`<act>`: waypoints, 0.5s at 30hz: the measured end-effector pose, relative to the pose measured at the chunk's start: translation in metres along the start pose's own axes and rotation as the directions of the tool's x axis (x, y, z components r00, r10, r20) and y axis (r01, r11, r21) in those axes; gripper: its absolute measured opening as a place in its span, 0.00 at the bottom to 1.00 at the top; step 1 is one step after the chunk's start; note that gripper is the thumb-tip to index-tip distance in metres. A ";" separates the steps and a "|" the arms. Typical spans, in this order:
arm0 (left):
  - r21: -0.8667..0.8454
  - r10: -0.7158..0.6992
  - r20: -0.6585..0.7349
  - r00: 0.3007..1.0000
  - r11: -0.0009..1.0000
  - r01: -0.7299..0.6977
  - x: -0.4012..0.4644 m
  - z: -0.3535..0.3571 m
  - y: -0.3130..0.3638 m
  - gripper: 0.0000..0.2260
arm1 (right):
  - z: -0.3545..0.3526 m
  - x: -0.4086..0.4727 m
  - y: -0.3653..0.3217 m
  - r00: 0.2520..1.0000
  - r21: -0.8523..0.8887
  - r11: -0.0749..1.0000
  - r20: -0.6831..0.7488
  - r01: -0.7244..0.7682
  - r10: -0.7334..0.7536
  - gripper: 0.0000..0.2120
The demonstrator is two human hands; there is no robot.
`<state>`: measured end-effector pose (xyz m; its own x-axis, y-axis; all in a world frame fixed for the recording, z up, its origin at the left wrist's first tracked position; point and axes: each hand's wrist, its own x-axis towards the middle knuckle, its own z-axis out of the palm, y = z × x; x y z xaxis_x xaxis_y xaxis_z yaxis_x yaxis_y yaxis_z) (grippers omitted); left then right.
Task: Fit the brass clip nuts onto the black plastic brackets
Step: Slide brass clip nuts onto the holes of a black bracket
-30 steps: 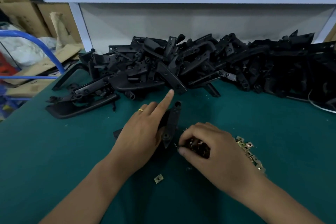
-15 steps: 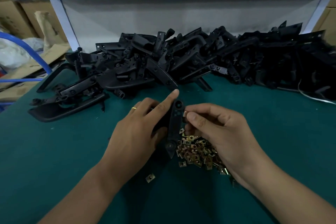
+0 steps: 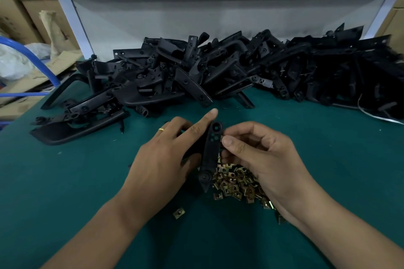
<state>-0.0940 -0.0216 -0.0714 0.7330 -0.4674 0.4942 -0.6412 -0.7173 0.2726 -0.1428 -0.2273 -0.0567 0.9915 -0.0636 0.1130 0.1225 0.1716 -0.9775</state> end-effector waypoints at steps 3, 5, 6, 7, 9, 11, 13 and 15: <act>0.010 -0.009 -0.001 1.000 1.000 0.009 0.000 -0.001 -0.001 0.41 | -0.002 0.001 -0.002 1.000 0.018 1.000 0.008 0.010 -0.010 0.10; 0.003 -0.010 0.006 1.000 1.000 0.010 0.000 -0.001 0.000 0.41 | -0.003 0.001 -0.002 1.000 -0.009 1.000 0.012 0.015 -0.015 0.09; 0.000 -0.010 0.009 1.000 1.000 0.010 0.000 0.000 0.000 0.41 | -0.003 0.001 -0.003 1.000 -0.022 1.000 0.010 0.014 -0.014 0.09; 0.001 -0.007 0.009 1.000 1.000 0.007 0.000 0.000 0.000 0.41 | -0.003 0.000 -0.003 1.000 -0.029 1.000 0.008 0.011 -0.011 0.09; 0.003 -0.002 0.004 1.000 1.000 0.002 0.000 0.000 0.000 0.41 | -0.003 0.000 -0.003 1.000 -0.031 1.000 0.006 0.005 -0.005 0.08; 0.000 -0.003 0.001 1.000 1.000 0.003 0.000 0.000 0.000 0.41 | -0.003 0.000 -0.003 1.000 -0.036 0.999 0.007 0.005 -0.004 0.08; -0.002 -0.004 -0.003 1.000 1.000 0.004 0.000 0.000 0.000 0.41 | -0.003 0.000 -0.003 1.000 -0.040 0.999 0.012 0.006 -0.006 0.08; -0.005 -0.002 -0.006 1.000 1.000 0.002 0.000 0.000 0.000 0.42 | -0.003 0.000 -0.003 1.000 -0.043 0.999 0.012 0.010 -0.009 0.08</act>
<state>-0.0938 -0.0215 -0.0719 0.7331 -0.4629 0.4983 -0.6408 -0.7158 0.2777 -0.1436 -0.2306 -0.0539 0.9908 -0.0539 0.1242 0.1302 0.1281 -0.9832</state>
